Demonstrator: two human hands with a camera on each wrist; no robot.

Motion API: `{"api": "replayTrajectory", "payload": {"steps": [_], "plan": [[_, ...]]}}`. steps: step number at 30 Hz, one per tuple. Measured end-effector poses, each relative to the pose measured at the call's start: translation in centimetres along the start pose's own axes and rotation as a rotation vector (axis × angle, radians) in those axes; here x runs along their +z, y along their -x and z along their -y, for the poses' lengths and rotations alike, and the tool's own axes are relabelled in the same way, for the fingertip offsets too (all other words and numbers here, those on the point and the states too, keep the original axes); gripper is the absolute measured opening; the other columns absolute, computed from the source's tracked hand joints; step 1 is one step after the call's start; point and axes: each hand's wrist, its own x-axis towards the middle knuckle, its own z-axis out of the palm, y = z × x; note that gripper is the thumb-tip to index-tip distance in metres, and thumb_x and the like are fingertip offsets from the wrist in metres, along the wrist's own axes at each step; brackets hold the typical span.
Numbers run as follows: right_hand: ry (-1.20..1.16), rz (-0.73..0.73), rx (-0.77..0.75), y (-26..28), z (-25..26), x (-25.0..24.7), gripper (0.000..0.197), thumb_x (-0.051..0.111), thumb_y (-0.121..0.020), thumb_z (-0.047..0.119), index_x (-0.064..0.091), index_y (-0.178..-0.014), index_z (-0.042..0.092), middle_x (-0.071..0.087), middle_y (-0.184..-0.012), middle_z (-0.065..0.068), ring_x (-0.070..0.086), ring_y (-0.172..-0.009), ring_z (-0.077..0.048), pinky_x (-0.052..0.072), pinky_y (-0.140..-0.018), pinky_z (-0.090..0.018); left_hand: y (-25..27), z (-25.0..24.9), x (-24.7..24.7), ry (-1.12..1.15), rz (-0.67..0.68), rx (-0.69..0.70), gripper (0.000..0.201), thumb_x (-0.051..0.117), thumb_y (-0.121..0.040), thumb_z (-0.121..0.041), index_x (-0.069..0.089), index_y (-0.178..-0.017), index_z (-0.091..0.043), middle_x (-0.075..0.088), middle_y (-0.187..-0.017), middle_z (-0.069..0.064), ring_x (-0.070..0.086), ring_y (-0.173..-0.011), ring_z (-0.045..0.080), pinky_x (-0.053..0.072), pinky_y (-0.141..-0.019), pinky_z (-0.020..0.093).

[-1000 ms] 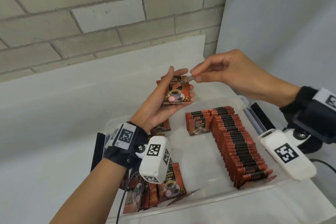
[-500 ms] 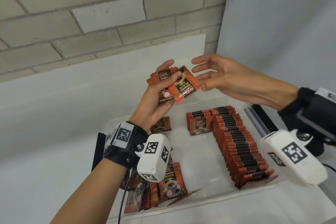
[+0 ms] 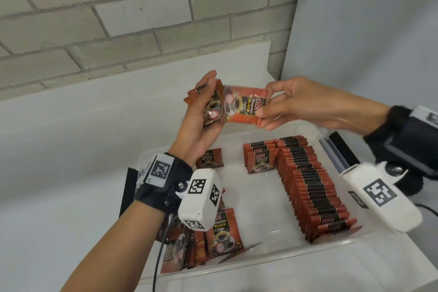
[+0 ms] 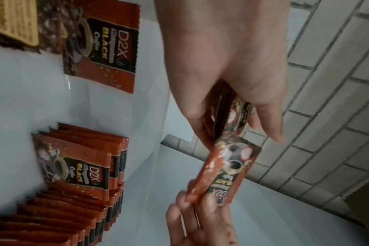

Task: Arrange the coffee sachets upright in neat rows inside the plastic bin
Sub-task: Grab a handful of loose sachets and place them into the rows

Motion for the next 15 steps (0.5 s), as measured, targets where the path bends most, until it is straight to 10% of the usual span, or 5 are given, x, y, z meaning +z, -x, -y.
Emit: {"api": "replayTrajectory", "payload": {"steps": [8, 15], "plan": [[0.904, 0.115, -0.127, -0.7, -0.3, 0.8, 0.008, 0.08, -0.078, 0.023, 0.075, -0.084, 0.024, 0.073, -0.074, 0.011, 0.066, -0.069, 0.0, 0.044, -0.061, -0.006, 0.0, -0.1, 0.4, 0.056, -0.037, -0.042, 0.01, 0.054, -0.097, -0.021, 0.06, -0.105, -0.018, 0.06, -0.085, 0.01, 0.06, -0.075, 0.021, 0.054, -0.073, 0.031], [1.239, 0.182, -0.148, -1.2, -1.1, 2.8, 0.009, 0.072, -0.085, 0.024, 0.076, -0.092, 0.019, 0.048, -0.07, 0.018, 0.058, -0.087, -0.015, 0.042, -0.067, -0.025, 0.0, -0.2, 0.2, 0.067, -0.032, -0.058, 0.015, 0.055, -0.097, -0.021, 0.058, -0.111, -0.017, 0.062, -0.085, 0.011, 0.061, -0.074, 0.022, 0.054, -0.072, 0.032]]}}
